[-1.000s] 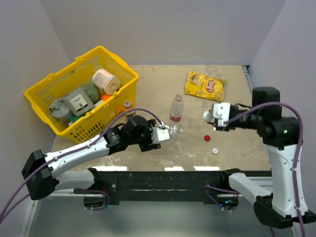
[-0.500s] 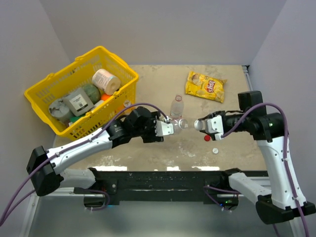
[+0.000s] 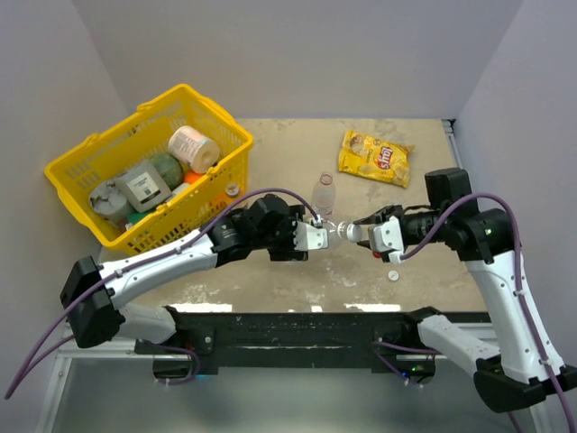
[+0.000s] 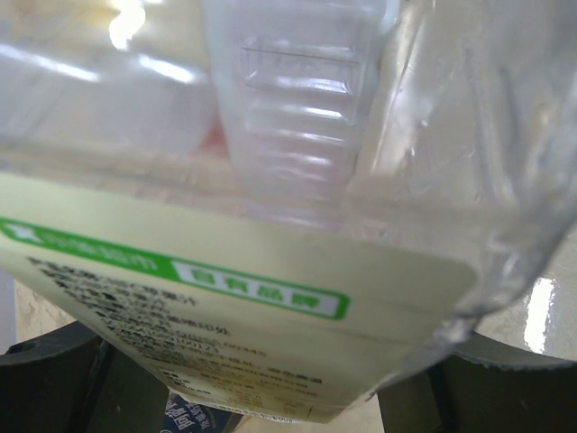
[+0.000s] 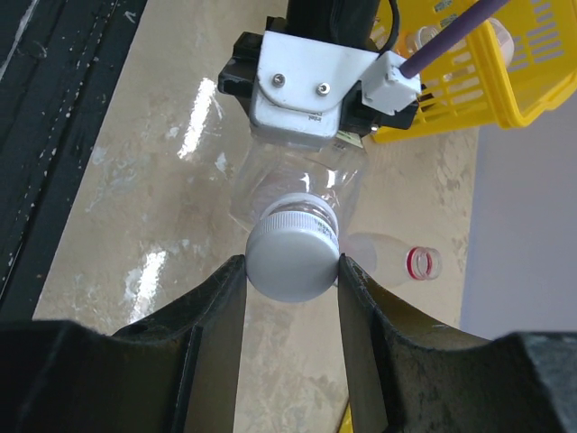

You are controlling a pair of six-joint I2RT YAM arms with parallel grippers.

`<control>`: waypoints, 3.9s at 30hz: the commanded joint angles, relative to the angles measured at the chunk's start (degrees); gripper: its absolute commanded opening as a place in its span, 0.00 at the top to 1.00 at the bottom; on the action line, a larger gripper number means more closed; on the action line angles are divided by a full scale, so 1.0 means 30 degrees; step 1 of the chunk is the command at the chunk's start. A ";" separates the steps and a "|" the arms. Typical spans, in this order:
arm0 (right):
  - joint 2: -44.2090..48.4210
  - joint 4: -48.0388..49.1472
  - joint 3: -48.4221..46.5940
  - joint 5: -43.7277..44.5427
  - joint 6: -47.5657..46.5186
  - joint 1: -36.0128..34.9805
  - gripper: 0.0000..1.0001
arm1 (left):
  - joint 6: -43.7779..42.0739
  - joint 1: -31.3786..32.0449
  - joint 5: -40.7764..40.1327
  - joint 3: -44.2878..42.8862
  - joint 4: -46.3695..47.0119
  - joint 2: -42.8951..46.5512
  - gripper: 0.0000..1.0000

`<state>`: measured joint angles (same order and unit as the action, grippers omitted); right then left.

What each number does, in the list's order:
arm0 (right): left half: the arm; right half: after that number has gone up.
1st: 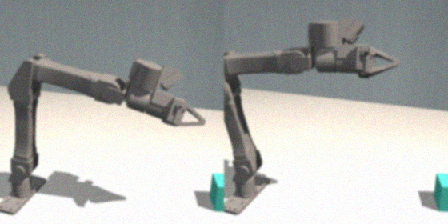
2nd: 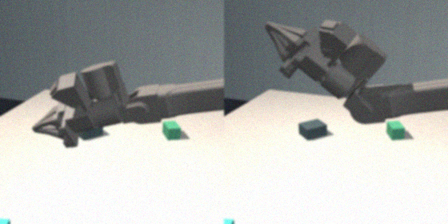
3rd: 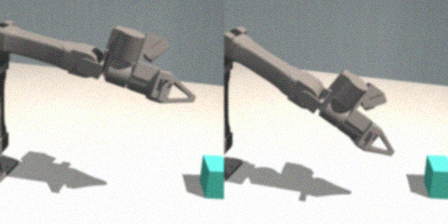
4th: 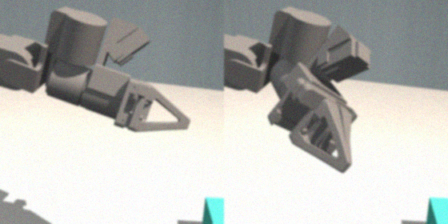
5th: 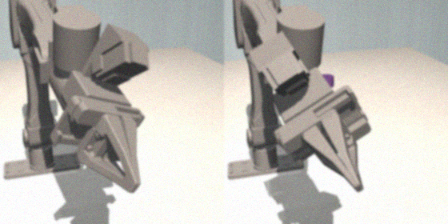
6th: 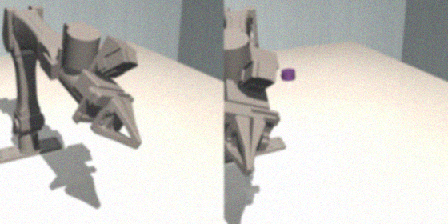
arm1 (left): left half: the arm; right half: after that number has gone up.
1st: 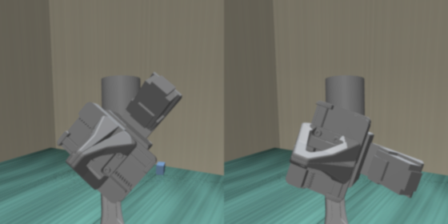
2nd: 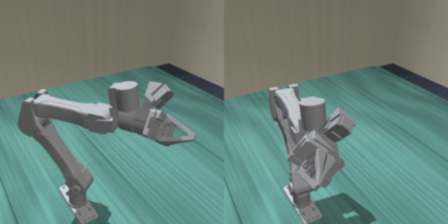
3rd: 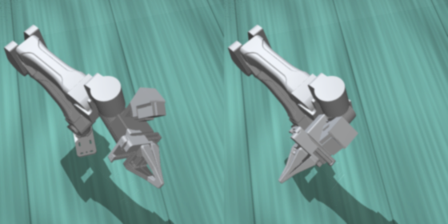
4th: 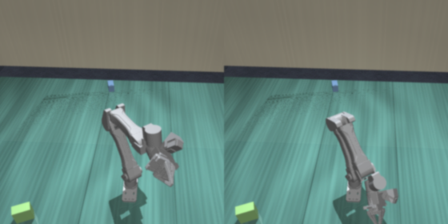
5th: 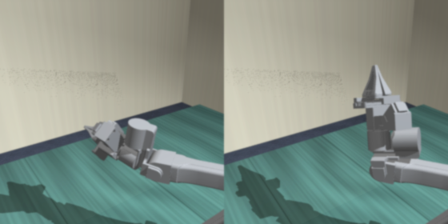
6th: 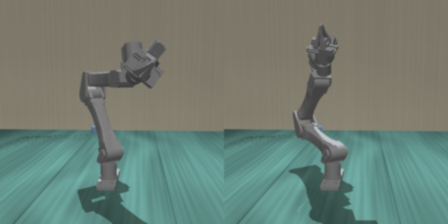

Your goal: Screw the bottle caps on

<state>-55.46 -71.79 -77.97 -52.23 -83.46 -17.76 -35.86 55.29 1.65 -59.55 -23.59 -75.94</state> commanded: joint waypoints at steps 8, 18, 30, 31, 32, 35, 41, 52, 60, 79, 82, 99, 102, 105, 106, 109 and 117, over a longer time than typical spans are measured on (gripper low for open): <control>0.0205 0.2623 0.1234 0.0387 0.1362 -0.0467 0.71 | -0.0440 0.0291 0.0270 -0.1127 0.0804 -0.0057 1.00; 0.0060 0.3276 0.1324 0.1149 0.2742 -0.0731 0.71 | -0.0849 0.0555 0.0446 -0.0952 0.0921 0.0060 1.00; -0.2018 0.3420 0.0797 0.1266 0.6721 -0.0965 0.73 | -0.1730 0.0673 -0.1486 -0.0482 0.2679 0.0295 1.00; -0.2049 0.4176 0.0767 0.1266 0.7423 -0.0965 0.73 | -0.1614 0.0702 -0.1691 -0.0482 0.2737 0.0178 1.00; -0.2050 0.4503 0.0796 0.1266 0.8648 -0.0994 0.73 | -0.1467 0.0702 -0.1983 -0.0482 0.3202 0.0090 1.00; -0.1786 0.6377 0.1117 0.2081 1.2186 -0.1111 0.74 | -0.0211 0.0760 -0.3680 -0.0950 0.3906 -0.0262 1.00; 0.0058 0.8488 0.2843 0.3082 1.4632 -0.1258 0.75 | 0.1814 0.0731 -0.2572 -0.1743 0.2855 -0.0087 1.00; -0.3804 0.6797 0.0916 0.1124 2.1960 -0.1317 0.77 | -0.0262 0.1082 -0.5851 -0.0807 0.5372 -0.0058 1.00; -0.6002 0.8167 0.1029 0.0162 3.1004 -0.1317 0.78 | -0.2571 0.1492 -0.8543 -0.0425 0.7570 -0.0350 1.00; -1.0950 -0.3322 -0.7862 -0.2134 2.1573 0.3745 0.01 | -0.1380 0.1347 -0.7496 0.0427 0.5613 0.0324 1.00; -1.1249 -0.3316 -0.9044 -0.0491 2.0884 0.5886 0.01 | -0.0676 0.1142 -0.6939 0.0426 0.5143 0.0353 1.00; 0.2730 -0.1149 0.0829 -0.4912 -0.5946 0.6828 0.15 | 0.0879 -0.0441 -0.1048 -0.0217 0.2971 0.0413 1.00; 0.1263 -0.3287 -0.0199 -0.5034 -0.9242 0.6069 0.22 | 0.0381 -0.0411 -0.0990 -0.0365 0.3118 0.0382 1.00; 0.0707 -0.3258 -0.0229 -0.4155 -0.8863 0.4926 0.25 | -0.0087 -0.0295 -0.0902 -0.0482 0.3032 0.0353 1.00; 0.0530 -0.3258 -0.0403 -0.4066 -0.8569 0.4546 0.25 | -0.0263 -0.0149 -0.0931 -0.0511 0.3031 0.0353 1.00; -0.0174 -0.3287 -0.0639 -0.3890 -0.7864 0.4047 0.25 | -0.0704 0.0027 -0.0990 -0.0512 0.3089 0.0294 1.00; -0.0496 -0.0219 0.0151 -0.2838 -0.4388 0.2611 0.24 | -0.1055 0.0232 -0.0960 -0.1097 0.3382 -0.0349 1.00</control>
<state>-56.60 -75.85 -77.76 -62.22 -103.31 -7.70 -37.34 55.33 -2.09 -59.20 -15.99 -76.34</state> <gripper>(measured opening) 0.764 0.773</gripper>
